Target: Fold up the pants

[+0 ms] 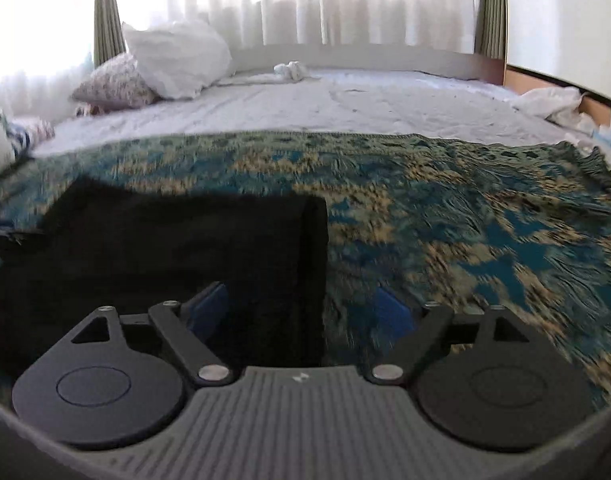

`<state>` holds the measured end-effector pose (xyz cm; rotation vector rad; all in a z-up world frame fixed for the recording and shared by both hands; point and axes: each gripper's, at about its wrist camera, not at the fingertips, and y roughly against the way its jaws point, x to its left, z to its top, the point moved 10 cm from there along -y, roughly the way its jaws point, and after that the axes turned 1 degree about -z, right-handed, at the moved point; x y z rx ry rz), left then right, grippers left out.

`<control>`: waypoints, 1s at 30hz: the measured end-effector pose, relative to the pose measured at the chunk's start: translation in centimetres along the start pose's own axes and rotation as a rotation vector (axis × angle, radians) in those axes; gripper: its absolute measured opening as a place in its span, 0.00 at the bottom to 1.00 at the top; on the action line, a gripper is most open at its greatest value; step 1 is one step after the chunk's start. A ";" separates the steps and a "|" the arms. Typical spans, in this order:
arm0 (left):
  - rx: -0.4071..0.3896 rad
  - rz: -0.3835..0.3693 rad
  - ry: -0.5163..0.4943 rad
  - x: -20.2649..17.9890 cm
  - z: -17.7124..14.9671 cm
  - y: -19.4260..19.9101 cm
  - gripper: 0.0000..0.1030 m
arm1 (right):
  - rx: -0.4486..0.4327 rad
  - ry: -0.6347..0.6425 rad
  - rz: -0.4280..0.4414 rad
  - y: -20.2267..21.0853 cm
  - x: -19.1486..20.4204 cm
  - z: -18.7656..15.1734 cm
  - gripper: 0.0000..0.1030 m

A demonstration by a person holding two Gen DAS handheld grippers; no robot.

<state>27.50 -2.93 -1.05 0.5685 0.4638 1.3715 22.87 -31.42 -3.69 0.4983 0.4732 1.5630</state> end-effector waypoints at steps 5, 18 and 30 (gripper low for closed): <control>0.050 0.021 -0.008 -0.3 -2.9 0.7 0.93 | 0.028 -0.119 0.020 0.3 -1.0 -1.7 0.97; -0.024 -0.005 0.039 -3.9 -5.0 6.9 1.00 | -0.147 -0.070 -0.010 8.2 5.3 -3.0 1.00; -0.003 0.062 -0.008 -6.2 -8.6 7.6 1.00 | -0.093 0.086 -0.050 7.6 9.4 -6.8 1.00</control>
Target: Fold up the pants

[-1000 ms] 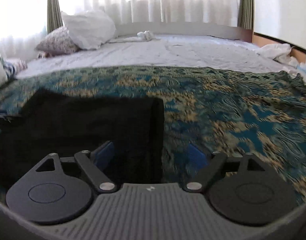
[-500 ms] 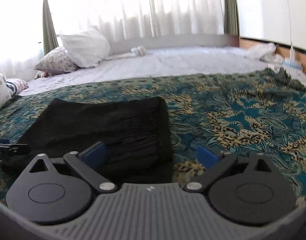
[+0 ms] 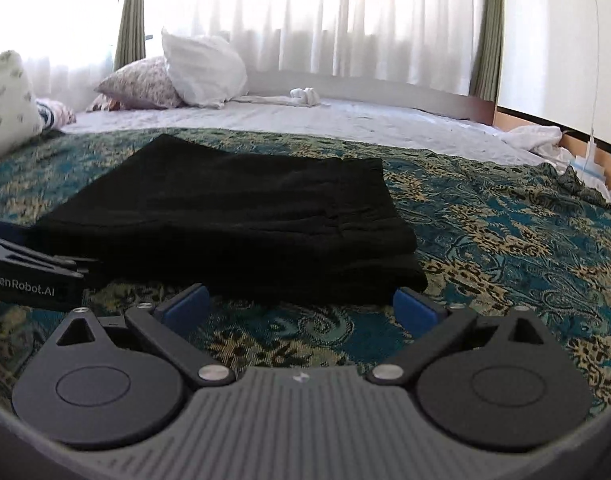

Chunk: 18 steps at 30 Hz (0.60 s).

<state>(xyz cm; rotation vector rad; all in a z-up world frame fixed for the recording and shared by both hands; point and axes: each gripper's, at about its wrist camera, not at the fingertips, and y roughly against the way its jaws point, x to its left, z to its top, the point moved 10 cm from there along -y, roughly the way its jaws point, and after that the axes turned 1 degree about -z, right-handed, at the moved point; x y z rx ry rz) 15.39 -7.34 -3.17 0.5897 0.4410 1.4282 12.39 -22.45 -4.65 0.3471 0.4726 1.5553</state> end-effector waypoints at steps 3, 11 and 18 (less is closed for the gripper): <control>0.006 0.013 0.011 0.0 -0.2 -0.2 1.00 | 0.026 0.021 -0.006 -0.6 0.4 -0.7 1.00; -0.002 0.017 0.016 -0.1 -0.4 -0.5 1.00 | 0.043 -0.045 0.030 -1.1 -0.2 -1.1 1.00; -0.015 0.008 0.019 0.1 -0.5 -0.4 1.00 | 0.035 -0.039 0.025 -1.1 -0.2 -1.2 1.00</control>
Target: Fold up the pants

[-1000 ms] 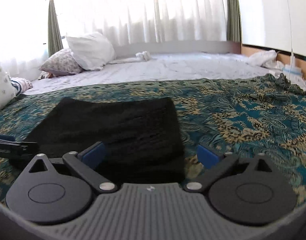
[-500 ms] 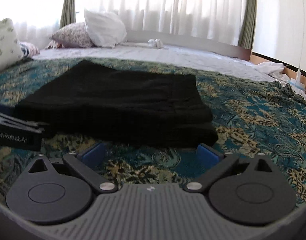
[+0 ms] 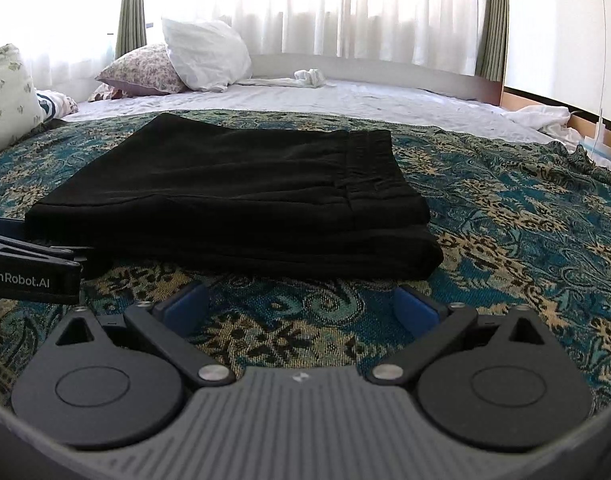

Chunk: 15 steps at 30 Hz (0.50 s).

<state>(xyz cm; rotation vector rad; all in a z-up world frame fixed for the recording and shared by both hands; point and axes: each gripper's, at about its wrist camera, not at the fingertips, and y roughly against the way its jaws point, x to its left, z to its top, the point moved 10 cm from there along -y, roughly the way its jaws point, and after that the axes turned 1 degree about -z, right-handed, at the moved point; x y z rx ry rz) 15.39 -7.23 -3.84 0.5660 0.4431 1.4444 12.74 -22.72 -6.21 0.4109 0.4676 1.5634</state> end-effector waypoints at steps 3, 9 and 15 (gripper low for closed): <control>-0.005 -0.005 0.003 0.1 0.0 0.0 1.00 | 0.000 0.000 0.000 0.0 0.0 0.0 1.00; -0.006 -0.006 0.006 0.1 0.0 0.0 1.00 | 0.000 0.000 0.001 0.0 0.0 0.0 1.00; -0.008 -0.007 0.008 0.0 0.0 0.0 1.00 | 0.000 0.000 0.000 0.0 0.0 0.0 1.00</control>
